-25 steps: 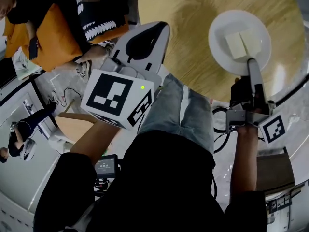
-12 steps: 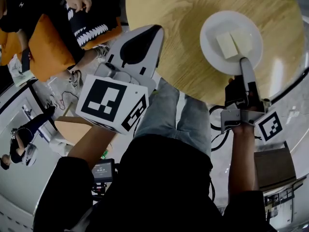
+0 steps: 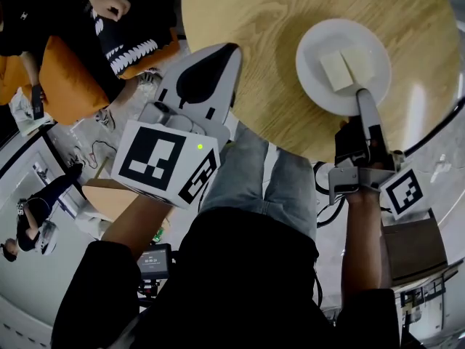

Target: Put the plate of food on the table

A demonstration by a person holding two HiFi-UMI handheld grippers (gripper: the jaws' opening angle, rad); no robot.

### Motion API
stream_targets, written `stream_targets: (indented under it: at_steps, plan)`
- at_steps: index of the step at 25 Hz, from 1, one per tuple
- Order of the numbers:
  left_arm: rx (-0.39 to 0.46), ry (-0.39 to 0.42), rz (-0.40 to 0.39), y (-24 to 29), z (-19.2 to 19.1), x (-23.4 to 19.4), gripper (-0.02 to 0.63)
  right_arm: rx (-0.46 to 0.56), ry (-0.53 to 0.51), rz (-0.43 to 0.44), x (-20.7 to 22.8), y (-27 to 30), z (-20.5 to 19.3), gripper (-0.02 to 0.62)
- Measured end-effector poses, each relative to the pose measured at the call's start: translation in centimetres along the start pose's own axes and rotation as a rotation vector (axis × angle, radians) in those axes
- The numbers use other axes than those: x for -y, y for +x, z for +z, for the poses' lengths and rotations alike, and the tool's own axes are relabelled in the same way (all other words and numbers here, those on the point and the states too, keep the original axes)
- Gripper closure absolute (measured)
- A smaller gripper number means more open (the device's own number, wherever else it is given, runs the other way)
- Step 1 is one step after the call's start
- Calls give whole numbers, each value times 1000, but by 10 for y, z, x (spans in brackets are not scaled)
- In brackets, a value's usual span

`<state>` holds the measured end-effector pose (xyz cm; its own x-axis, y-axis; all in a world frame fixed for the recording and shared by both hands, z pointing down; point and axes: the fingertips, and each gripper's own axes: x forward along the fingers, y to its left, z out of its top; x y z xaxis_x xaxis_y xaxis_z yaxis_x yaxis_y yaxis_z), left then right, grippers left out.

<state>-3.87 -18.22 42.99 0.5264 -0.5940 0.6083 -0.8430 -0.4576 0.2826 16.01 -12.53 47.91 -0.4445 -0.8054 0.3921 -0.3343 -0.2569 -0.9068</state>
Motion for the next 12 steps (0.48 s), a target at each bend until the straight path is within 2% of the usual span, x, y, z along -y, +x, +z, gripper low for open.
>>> stream_targets:
  at_steps: [12]
  plan:
    - [-14, -11, -11, 7, -5, -4, 597, 1, 15, -54, 10, 5, -1, 560]
